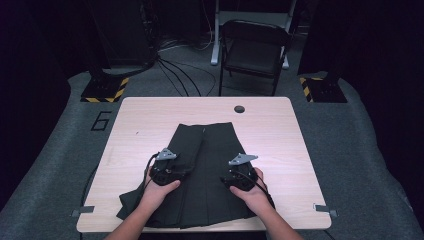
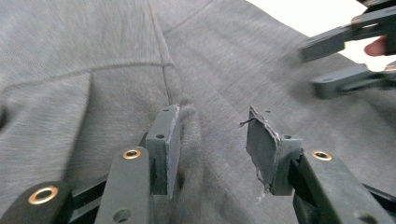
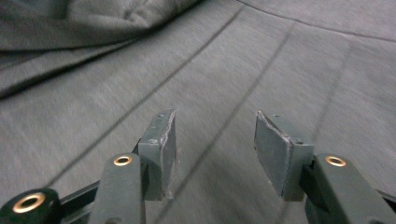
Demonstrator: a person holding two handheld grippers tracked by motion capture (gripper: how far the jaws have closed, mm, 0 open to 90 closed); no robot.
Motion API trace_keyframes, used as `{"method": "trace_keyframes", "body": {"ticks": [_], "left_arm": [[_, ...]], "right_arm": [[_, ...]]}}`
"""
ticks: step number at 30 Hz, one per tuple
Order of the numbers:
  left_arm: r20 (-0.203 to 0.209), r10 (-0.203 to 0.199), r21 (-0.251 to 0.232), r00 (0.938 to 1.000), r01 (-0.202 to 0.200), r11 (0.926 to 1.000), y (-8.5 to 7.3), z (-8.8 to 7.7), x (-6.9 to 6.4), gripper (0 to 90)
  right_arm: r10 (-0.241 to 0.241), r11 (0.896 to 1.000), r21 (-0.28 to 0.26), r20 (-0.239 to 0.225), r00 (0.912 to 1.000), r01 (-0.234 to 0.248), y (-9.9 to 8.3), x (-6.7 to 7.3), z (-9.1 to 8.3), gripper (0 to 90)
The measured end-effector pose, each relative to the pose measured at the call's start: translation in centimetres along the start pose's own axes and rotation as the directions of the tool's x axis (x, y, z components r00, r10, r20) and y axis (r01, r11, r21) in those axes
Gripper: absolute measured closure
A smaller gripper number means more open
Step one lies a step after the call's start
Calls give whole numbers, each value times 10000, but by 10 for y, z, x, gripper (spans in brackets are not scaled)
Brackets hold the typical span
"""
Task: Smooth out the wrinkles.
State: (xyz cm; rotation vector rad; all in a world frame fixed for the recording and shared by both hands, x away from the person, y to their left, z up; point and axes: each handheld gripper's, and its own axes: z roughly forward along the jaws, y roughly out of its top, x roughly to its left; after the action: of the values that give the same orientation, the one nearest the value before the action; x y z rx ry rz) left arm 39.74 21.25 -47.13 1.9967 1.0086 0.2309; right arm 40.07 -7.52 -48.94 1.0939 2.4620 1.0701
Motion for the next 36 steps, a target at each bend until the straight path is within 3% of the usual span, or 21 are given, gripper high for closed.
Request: {"method": "trace_keyframes", "body": {"ticks": [3,8,13,15,18,20,25,32,36], "left_arm": [[-65,139,-119,9999,-140,9998,1,-18,1,538],[-636,447,-340,9970,-469,9983,-5,-51,11,521],[-586,37,-448,9983,-63,9990,-16,-69,15,511],[-645,199,-445,9977,-228,9988,-23,-79,15,509],[-597,37,-523,9982,-68,9986,-31,-90,13,504],[-481,-73,-610,9988,44,9981,-37,-94,10,502],[-208,116,-240,9997,-121,9996,-49,-96,0,498],[-209,272,197,9994,-268,9994,-63,-91,-7,498],[-136,-139,276,9998,143,9995,-75,-94,-8,502]], "right_arm": [[-66,10000,-35,-144,9999,65,10,2,10,482],[-113,9999,-37,-341,9994,112,27,8,23,483],[-105,9998,167,-349,9993,111,41,10,36,484],[47,9998,171,-366,9993,-41,45,10,39,484],[95,9999,50,-396,9992,-93,54,10,43,484],[55,10000,-11,-401,9992,-56,60,11,46,484],[77,9999,-93,-420,9991,-80,75,16,50,483],[-3,9996,-291,-476,9989,-11,90,23,58,466],[270,9993,-240,-303,9992,-277,96,24,65,441]]}}
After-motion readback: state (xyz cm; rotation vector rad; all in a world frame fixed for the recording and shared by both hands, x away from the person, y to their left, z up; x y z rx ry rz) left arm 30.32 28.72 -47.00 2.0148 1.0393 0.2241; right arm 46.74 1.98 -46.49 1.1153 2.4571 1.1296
